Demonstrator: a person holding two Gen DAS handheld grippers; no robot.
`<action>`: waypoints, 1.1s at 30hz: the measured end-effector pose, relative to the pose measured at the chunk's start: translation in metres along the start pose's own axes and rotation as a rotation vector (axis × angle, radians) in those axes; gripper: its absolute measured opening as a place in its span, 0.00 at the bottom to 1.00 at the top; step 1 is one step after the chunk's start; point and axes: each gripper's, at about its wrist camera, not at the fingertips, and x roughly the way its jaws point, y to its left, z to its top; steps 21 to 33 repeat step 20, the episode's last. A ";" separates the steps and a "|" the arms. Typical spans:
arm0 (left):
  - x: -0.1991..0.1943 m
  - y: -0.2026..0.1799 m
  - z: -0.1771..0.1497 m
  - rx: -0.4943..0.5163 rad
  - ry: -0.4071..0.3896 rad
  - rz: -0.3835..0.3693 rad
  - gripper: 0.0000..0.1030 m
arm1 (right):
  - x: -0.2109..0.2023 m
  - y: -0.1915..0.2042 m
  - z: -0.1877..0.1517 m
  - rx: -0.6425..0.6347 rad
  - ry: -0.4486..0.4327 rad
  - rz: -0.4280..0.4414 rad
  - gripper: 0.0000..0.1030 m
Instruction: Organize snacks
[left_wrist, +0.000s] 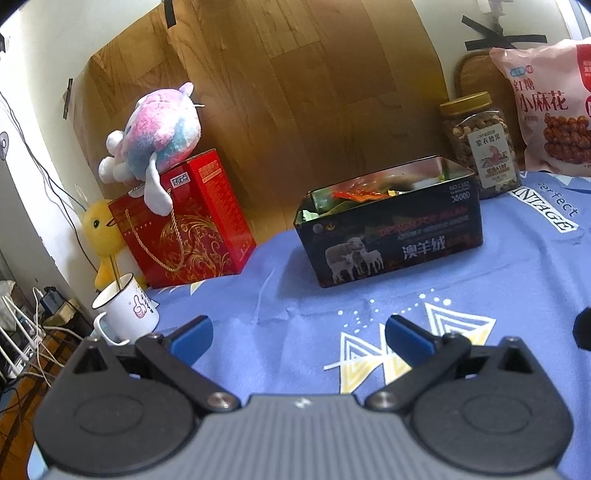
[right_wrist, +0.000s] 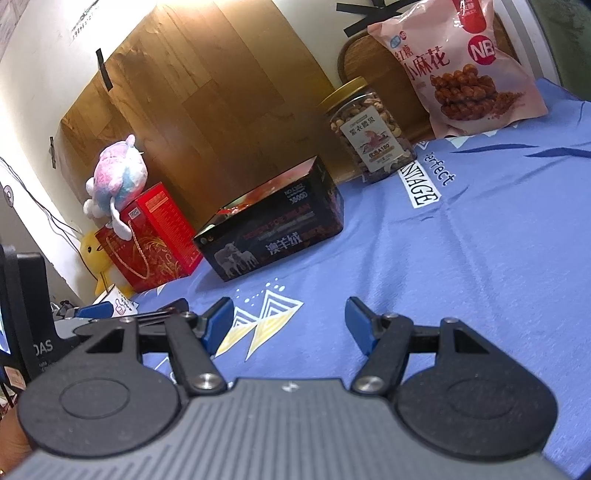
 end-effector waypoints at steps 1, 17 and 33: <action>0.000 0.001 0.000 -0.004 0.001 -0.005 1.00 | 0.000 0.001 0.000 -0.003 0.001 0.000 0.67; -0.001 0.017 -0.002 -0.067 0.009 -0.132 1.00 | 0.000 0.014 -0.003 -0.035 -0.001 -0.006 0.67; -0.002 0.021 -0.002 -0.086 0.011 -0.171 1.00 | 0.000 0.017 -0.005 -0.042 -0.004 -0.008 0.67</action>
